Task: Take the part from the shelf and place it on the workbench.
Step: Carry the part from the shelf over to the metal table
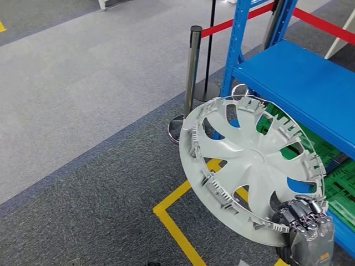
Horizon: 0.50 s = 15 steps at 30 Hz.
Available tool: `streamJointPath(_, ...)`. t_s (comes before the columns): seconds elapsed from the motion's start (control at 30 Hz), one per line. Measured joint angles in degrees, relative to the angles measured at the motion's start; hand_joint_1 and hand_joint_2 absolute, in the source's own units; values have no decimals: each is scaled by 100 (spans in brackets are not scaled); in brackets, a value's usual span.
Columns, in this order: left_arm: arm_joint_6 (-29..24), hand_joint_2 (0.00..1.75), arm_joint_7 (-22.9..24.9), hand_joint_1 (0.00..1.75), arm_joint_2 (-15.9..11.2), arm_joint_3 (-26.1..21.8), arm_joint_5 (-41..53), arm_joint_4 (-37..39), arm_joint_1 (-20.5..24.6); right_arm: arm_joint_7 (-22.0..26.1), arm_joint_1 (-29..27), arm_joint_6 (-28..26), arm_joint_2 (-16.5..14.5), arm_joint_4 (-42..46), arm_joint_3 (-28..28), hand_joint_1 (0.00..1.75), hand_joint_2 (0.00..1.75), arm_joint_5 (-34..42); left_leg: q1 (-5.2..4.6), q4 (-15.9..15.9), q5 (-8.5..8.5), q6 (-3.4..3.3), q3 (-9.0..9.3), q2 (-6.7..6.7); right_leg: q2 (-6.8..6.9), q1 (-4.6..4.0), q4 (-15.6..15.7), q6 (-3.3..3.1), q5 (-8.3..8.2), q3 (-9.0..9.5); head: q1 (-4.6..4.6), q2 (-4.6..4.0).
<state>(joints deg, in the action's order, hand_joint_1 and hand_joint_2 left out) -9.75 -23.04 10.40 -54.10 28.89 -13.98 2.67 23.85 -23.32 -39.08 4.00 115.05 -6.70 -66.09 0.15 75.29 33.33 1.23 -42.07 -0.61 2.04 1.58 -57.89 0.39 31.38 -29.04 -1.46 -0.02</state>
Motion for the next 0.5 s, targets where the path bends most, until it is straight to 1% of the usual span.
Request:
streamJointPath(0.03, -1, 0, 0, 0, -2, 0, 0, 2, -5, 1, -1, 0, 0, 0, -1, 175, 175, -2, 16, -86, -113, 9, 43, 15, 78, 2, 0, 7, 15, 17, -2, 0)
streamJointPath(0.07, -1, 0, 0, 0, -5, 0, 0, 3, -9, 3, -1, 0, 0, 0, -1, 175, 175, -2, 25, -408, -314, 8, 205, 57, 152, 4, 0, 20, 35, 44, -2, 0)
streamJointPath(0.1, -2, 0, -1, 0, -9, 0, 0, 3, -11, 5, 1, 0, 0, 1, -1, 175, 175, -2, 19, -825, -500, -5, 416, 176, 219, 4, 3, 38, 57, 68, -1, 0)
streamJointPath(0.13, -2, 0, -2, 0, -13, 0, 0, 4, -5, 7, 3, 0, 0, 2, -1, 175, 175, -2, -9, -1205, -626, -30, 604, 308, 282, -10, 2, 64, 85, 83, -3, 0)
streamJointPath(0.17, -2, 0, -3, 0, -15, 0, 1, 4, 5, 8, 6, 0, 1, 3, -1, 175, 175, -2, -36, -1468, -690, -63, 730, 418, 345, -25, 5, 90, 107, 96, -1, 0)
streamJointPath(0.2, -2, 0, -5, 0, -15, 0, 1, 6, 12, 8, 10, 0, 2, 4, -1, 175, 175, -1, -66, -1577, -681, -98, 772, 487, 402, -40, 13, 115, 123, 106, 1, 0)
streamJointPath(0.23, -2, 0, -6, 0, -16, 0, 2, 8, 13, 7, 13, 0, 3, 4, -2, 175, 175, -1, -88, -1590, -668, -132, 762, 460, 461, -53, 24, 138, 132, 124, 1, 0)
streamJointPath(0.27, -2, 0, -7, 0, -19, -1, 2, 9, 8, 7, 17, 0, 4, 5, -2, 175, 175, -1, -86, -1600, -675, -169, 752, 397, 512, -50, 40, 162, 140, 154, 2, 0)
streamJointPath(0.3, -3, 0, -8, 0, -21, -1, 1, 11, -2, 7, 23, 0, 7, 5, -3, 175, 175, -1, -80, -1625, -687, -206, 756, 333, 467, -42, 29, 185, 173, 163, 8, 0)
streamJointPath(0.33, -4, 0, -10, 0, -23, -2, 1, 11, -8, 9, 26, -1, 12, 6, -3, 175, 175, -2, -68, -1651, -704, -247, 762, 271, 348, -31, -55, 201, 247, 128, 17, 0)
streamJointPath(0.37, -4, 0, -12, 0, -23, -3, 0, 12, -2, 11, 26, -1, 18, 8, -3, 175, 175, -2, -54, -1677, -718, -287, 770, 206, 177, -22, -270, 210, 380, 22, 31, 0)
streamJointPath(0.4, -3, 0, -14, 0, -20, -4, -2, 12, 4, 12, 28, -2, 23, 8, -4, 175, 175, -4, -49, -1688, -724, -314, 772, 142, -12, -16, -607, 207, 552, -156, 48, 0)
streamJointPath(0.43, -2, 0, -15, 0, -17, -4, -1, 13, 15, 14, 25, -2, 27, 9, -5, 175, 175, -7, -51, -1687, -723, -333, 769, 71, -125, -17, -1021, 202, 720, -377, 55, 0)
streamJointPath(0.47, -1, 0, -17, 0, -15, -5, -1, 16, 22, 14, 21, -2, 28, 9, -7, 175, 175, -10, -56, -1686, -721, -341, 769, -8, -177, -22, -1396, 200, 830, -594, 62, 0)
streamJointPath(0.5, 1, 0, -18, 0, -13, -6, -1, 19, 24, 15, 19, -1, 31, 8, -8, 175, 175, -15, -61, -1685, -720, -344, 775, -90, -194, -25, -1603, 197, 830, -745, 62, 0)
